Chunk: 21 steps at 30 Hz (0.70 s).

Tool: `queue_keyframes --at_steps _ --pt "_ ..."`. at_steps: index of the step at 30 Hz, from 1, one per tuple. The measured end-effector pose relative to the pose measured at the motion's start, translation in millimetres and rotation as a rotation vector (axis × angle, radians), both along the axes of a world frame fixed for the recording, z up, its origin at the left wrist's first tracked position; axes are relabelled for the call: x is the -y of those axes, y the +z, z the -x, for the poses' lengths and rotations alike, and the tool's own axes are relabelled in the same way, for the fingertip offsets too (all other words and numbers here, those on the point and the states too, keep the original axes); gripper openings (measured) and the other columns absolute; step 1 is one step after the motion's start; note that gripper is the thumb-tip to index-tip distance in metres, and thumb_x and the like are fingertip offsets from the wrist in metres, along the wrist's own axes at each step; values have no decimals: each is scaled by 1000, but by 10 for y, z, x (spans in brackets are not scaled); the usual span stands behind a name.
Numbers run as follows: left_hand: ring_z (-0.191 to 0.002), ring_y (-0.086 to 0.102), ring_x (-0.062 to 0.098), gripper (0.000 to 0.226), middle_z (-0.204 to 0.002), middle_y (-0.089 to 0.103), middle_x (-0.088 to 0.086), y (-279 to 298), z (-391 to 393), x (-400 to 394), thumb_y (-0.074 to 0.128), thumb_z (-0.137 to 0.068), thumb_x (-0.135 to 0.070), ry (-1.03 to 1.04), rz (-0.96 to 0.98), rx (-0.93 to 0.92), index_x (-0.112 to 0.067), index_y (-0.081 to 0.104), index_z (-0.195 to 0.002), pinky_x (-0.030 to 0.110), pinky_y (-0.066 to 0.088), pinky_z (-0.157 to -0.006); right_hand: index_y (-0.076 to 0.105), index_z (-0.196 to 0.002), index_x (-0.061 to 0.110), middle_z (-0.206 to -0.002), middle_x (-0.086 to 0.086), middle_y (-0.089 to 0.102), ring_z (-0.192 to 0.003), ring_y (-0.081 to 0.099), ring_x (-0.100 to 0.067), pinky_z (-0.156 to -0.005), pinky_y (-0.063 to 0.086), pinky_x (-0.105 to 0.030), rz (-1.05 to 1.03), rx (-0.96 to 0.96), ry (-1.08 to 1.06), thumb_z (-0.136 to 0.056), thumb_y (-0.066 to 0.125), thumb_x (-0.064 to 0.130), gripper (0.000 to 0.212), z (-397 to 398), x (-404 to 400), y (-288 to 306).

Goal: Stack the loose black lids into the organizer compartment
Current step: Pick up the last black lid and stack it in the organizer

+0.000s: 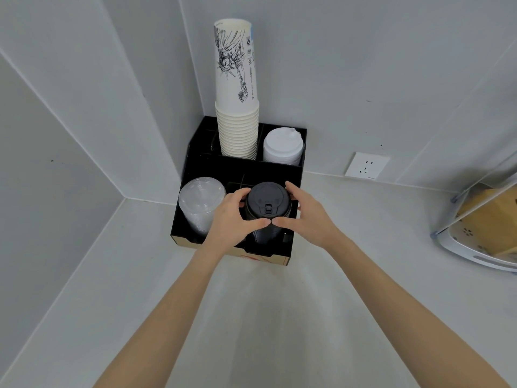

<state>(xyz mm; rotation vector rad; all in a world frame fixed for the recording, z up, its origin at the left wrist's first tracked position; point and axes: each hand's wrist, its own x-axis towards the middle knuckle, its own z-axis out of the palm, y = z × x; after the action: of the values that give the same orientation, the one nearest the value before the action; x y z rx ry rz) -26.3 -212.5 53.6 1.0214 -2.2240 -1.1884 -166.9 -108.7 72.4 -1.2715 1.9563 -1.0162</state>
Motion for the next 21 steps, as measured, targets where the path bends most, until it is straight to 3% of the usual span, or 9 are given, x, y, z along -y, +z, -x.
queue_keyframes --at_steps 2,5,9,14,21 --pt "-112 48 15 75 -130 50 6 -4 -15 -10 79 -63 -26 2 -12 -1 -20 41 -126 28 40 -91 15 -143 15 -147 -7 34 -135 32 -19 -102 25 -21 -9 7 -11 -74 72 15 89 -12 -17 -14" --pt "-116 48 17 77 -130 50 6 -8 -39 -23 79 -62 -26 9 -21 -4 -19 39 -127 29 41 -94 21 -140 16 -145 -5 38 -131 35 -20 -102 29 -27 9 -42 -30 -73 72 19 84 -24 -41 -14" --pt "-111 50 14 68 -127 54 6 28 -38 -36 78 -65 -25 10 -29 -25 -19 44 -124 27 41 -91 37 -131 17 -133 -3 50 -120 47 -19 -94 35 -25 42 -30 -50 -76 69 18 64 -41 -51 2" --pt "-110 52 16 65 -126 54 7 76 -4 -16 76 -67 -27 12 -3 -15 -17 46 -125 26 40 -90 39 -131 15 -128 -4 54 -112 49 -13 -91 35 -22 49 16 -60 -79 65 15 59 -40 -59 46" --pt "-110 51 17 68 -127 52 6 20 -20 -29 75 -68 -29 10 -12 24 -19 43 -127 29 43 -90 32 -136 14 -137 -6 48 -125 44 -19 -93 31 -22 -6 -39 -57 -81 64 19 64 -51 -44 7"
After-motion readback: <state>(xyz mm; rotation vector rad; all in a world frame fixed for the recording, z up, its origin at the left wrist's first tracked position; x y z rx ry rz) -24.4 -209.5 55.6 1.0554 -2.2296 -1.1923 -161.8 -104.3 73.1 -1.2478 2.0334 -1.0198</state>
